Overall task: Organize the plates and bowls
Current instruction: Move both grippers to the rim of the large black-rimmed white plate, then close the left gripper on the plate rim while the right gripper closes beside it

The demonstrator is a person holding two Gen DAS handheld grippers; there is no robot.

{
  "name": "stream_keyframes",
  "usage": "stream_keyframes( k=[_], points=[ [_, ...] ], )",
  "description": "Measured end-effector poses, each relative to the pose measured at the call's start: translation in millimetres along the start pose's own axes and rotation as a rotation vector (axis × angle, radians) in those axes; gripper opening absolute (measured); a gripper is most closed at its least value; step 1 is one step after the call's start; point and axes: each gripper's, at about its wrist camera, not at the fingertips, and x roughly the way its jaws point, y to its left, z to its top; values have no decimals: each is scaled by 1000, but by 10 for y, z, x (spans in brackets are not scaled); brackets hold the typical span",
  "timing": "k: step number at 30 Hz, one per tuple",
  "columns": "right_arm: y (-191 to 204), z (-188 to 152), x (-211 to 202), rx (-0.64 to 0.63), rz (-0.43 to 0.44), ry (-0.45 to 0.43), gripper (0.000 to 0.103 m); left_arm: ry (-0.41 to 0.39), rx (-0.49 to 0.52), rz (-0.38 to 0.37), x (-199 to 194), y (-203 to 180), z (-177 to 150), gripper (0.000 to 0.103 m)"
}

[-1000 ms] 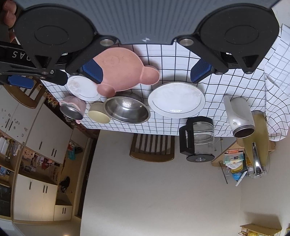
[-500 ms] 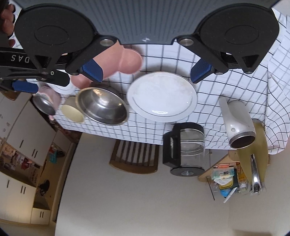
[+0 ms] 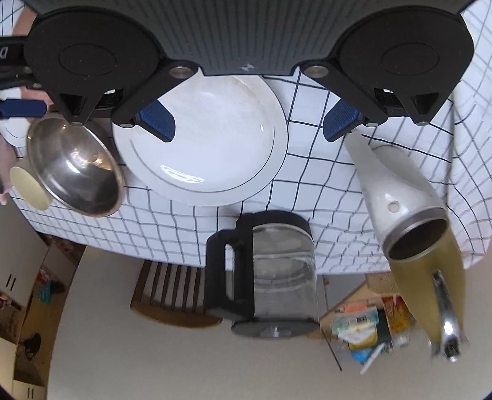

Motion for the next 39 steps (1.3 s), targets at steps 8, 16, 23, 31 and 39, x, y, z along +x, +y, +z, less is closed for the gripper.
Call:
stream_keyframes(
  k=[8,16,23,31,39],
  points=[
    [-46,122,528,122,28,98,67,86,-15,30,605,144,197,89],
    [-124,151,736,242,40,126,45,117,-7,26,956,157,355,77],
    [-222,147,877,340,71,133,34,167,-72,-3,1144,259,416,61],
    [-303,152,949,396,89,111,22,219,-128,-53,1272,356,437,42],
    [-328,164,1001,406,89,110,20,236,-229,-117,1302,504,416,36]
  ],
)
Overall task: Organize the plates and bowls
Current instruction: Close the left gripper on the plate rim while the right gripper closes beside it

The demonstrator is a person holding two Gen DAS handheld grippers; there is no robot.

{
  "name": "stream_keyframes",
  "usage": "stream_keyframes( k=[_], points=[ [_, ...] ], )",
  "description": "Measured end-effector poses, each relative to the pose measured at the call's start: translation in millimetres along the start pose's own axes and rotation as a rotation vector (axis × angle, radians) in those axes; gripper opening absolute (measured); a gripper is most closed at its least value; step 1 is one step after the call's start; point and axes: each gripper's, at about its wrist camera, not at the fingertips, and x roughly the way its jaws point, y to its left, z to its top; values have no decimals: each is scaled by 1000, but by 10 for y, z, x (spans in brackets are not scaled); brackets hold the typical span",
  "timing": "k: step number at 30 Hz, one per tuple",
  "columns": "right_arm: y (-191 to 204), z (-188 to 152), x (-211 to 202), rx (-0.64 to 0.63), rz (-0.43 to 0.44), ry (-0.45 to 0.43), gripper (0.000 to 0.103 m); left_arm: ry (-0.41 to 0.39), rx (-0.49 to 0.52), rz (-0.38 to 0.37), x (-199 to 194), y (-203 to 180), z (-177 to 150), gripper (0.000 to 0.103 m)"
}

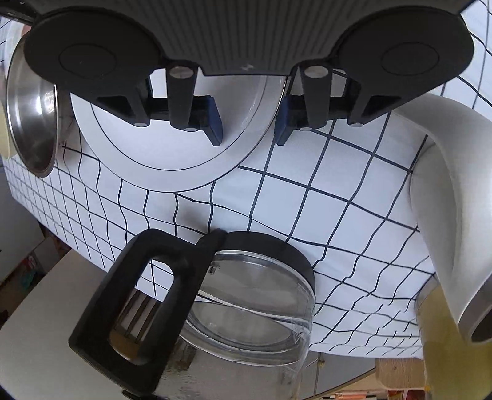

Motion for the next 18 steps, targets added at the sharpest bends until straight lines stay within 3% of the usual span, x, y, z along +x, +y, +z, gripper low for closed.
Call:
stream_keyframes(
  k=[18],
  points=[
    [14,-18,6,-52,22,-11,12,-26,-5,27,-186,34,-170,28]
  ],
)
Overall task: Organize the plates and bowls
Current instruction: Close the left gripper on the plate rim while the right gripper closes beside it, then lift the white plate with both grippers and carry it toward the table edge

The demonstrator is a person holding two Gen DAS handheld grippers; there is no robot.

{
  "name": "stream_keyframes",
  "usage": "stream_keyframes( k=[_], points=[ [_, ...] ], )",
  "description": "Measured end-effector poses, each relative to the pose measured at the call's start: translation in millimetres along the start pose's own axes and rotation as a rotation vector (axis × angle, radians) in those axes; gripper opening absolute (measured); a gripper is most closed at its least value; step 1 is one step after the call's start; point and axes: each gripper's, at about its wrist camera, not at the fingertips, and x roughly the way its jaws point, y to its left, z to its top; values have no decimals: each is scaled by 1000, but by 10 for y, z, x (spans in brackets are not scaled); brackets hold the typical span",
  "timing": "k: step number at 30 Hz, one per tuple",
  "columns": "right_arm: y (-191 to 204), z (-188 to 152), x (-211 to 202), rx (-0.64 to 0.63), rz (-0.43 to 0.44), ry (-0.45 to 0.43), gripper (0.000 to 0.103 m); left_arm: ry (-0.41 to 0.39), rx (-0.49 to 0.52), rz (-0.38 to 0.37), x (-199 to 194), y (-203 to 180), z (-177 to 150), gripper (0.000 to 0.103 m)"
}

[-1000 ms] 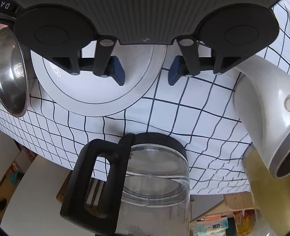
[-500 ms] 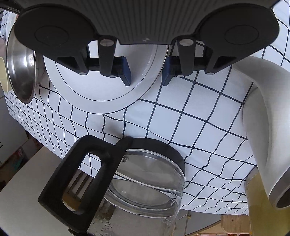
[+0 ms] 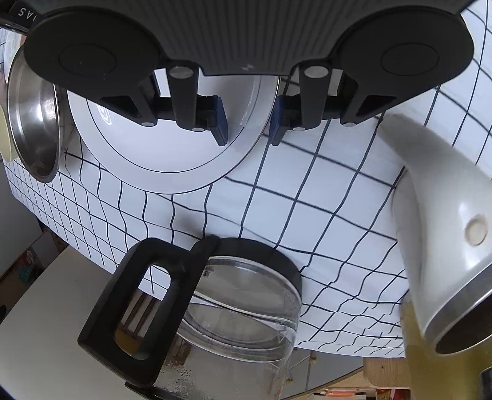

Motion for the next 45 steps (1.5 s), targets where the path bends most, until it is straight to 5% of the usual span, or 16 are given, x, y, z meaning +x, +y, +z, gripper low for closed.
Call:
stream_keyframes(
  k=[21,33,45],
  points=[
    [93,-342,-738,-137,67,0,10,-59,-15,-68,-1005,177,-803,26],
    [156,-1004,-1349,-176,89,28,10,-42,-1,-103,-1661,323,-1524,26],
    [82,-1733,-1559,-167,82,72,10,21,41,-133,-1862,539,-2153,26]
  ],
)
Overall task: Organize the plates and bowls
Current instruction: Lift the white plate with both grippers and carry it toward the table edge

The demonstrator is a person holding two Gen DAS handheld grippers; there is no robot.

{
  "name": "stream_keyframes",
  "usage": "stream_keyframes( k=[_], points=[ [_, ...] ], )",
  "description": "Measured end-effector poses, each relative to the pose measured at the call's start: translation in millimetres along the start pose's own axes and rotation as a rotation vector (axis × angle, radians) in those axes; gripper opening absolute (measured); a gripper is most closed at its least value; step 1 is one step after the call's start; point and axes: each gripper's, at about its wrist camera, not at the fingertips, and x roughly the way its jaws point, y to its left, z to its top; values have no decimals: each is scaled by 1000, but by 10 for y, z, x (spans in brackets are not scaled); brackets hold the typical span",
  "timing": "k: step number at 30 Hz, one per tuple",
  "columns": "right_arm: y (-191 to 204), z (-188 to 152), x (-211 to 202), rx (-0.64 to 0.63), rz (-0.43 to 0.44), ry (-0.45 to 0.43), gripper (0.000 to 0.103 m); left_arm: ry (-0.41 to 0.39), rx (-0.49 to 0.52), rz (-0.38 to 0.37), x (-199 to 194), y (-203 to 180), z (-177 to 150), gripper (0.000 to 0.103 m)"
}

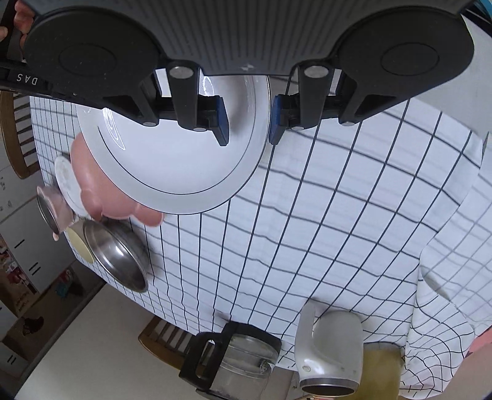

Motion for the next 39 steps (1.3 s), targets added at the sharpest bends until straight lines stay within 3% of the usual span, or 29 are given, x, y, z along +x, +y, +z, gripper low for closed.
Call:
stream_keyframes(
  k=[16,35,39],
  points=[
    [-169,-497,88,21,-2,48,10,73,38,15,123,61,-520,26],
    [-242,-574,211,58,10,63,12,64,85,36,132,42,-569,26],
    [-173,-565,171,28,-36,44,20,44,115,50,107,12,-572,26]
  ],
)
